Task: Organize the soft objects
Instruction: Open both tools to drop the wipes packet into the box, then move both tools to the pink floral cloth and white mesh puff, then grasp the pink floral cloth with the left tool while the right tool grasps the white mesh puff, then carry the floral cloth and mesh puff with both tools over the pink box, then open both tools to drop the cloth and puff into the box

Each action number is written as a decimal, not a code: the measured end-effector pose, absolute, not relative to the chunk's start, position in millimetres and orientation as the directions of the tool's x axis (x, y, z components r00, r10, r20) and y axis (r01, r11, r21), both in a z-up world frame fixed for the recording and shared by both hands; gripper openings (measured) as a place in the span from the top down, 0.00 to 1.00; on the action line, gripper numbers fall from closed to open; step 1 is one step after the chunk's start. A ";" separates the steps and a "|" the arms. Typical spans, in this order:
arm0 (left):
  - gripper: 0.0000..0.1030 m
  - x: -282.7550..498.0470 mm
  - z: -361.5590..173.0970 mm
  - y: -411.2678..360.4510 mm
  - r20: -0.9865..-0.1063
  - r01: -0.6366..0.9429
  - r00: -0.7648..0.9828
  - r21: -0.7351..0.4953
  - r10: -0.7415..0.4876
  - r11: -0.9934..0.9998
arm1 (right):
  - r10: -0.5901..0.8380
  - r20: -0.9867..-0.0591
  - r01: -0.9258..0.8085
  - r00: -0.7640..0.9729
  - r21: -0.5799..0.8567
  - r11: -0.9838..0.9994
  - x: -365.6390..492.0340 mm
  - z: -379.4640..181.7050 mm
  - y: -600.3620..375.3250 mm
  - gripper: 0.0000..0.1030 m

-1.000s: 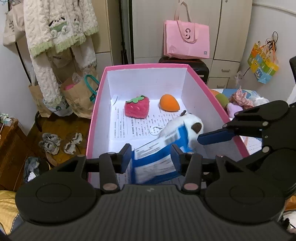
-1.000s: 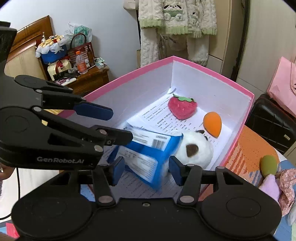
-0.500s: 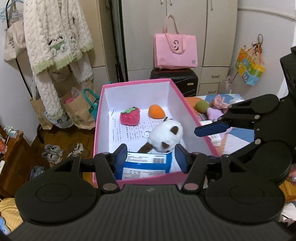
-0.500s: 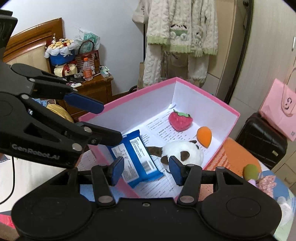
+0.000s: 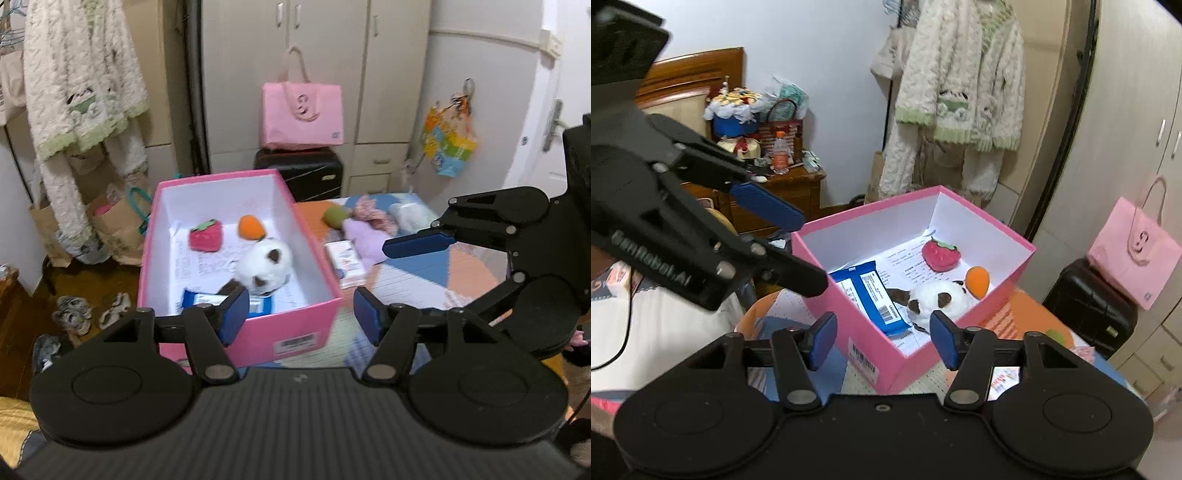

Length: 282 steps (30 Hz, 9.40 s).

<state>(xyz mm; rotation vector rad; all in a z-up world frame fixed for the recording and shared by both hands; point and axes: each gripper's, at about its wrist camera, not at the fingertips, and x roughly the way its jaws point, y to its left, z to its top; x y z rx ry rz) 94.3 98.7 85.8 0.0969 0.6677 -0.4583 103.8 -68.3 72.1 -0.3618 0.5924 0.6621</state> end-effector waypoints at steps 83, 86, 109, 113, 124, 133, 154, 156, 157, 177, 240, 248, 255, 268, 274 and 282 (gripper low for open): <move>0.81 289.6 -96.9 -181.8 -0.599 0.545 0.705 0.117 -0.378 0.830 | 0.422 -0.564 -0.369 0.710 0.213 0.905 291.3 -98.0 -361.6 0.33; 0.86 293.1 -97.2 -177.2 -0.599 0.547 0.690 0.064 -0.406 0.835 | 0.428 -0.563 -0.380 0.707 0.209 0.901 289.9 -100.0 -361.4 0.45; 0.91 254.1 -73.1 -158.8 -0.528 0.589 0.665 -0.064 -0.528 0.806 | 0.333 -0.558 -0.316 0.760 0.130 0.940 235.6 -75.9 -352.3 0.55; 0.91 245.7 -72.7 -165.3 -0.544 0.624 0.646 -0.029 -0.536 0.781 | 0.303 -0.567 -0.292 0.765 0.114 0.950 226.2 -76.3 -353.8 0.55; 0.90 229.0 -65.6 -173.7 -0.567 0.684 0.617 0.045 -0.546 0.728 | 0.266 -0.562 -0.237 0.783 0.126 0.963 222.3 -77.5 -372.9 0.55; 0.29 231.4 -65.5 -188.5 -0.505 0.657 0.705 0.202 -0.498 0.727 | 0.246 -0.563 -0.215 0.789 0.123 0.969 220.4 -83.1 -378.1 0.54; 0.84 274.8 -91.1 -213.5 -0.680 0.693 0.556 0.063 -0.478 0.718 | 0.344 -0.562 -0.279 0.752 0.202 0.939 233.4 -102.5 -386.2 0.55; 0.87 275.1 -90.8 -209.9 -0.672 0.682 0.560 0.043 -0.484 0.730 | 0.341 -0.559 -0.276 0.756 0.201 0.940 232.9 -102.5 -386.9 0.55; 0.87 274.3 -90.2 -207.1 -0.667 0.673 0.567 0.037 -0.483 0.738 | 0.339 -0.557 -0.273 0.758 0.201 0.941 231.8 -102.4 -387.3 0.55; 0.88 196.2 -42.5 -157.3 -0.645 0.744 0.485 -0.050 -0.590 0.666 | 0.283 -0.580 -0.231 0.763 0.164 0.959 149.4 -74.4 -357.5 0.55; 0.87 184.6 26.1 141.0 -0.557 0.336 0.767 -0.073 -0.317 0.939 | 0.708 -0.528 -0.753 0.469 0.181 0.633 211.4 46.0 -48.8 0.53; 0.87 220.3 -2.9 142.0 -0.671 0.328 0.695 -0.025 -0.259 0.944 | 0.669 -0.638 -0.779 0.381 0.168 0.604 253.8 14.0 -20.1 0.53; 0.86 232.4 -14.7 129.6 -0.713 0.332 0.679 0.089 -0.173 0.939 | 0.628 -0.697 -0.751 0.345 0.197 0.630 276.6 -2.1 -10.7 0.53; 0.53 212.3 0.0 130.4 -0.646 0.282 0.760 0.227 -0.072 0.932 | 0.568 -0.724 -0.754 0.391 0.102 0.649 273.7 -3.7 -8.5 0.37; 0.44 202.3 17.2 141.5 -0.673 0.301 0.719 0.074 -0.175 0.951 | 0.596 -0.690 -0.749 0.411 0.116 0.652 259.5 11.8 -25.9 0.37; 0.39 175.2 33.0 138.3 -0.678 0.322 0.702 0.028 -0.219 0.946 | 0.591 -0.671 -0.759 0.448 0.064 0.648 225.1 35.2 -41.4 0.37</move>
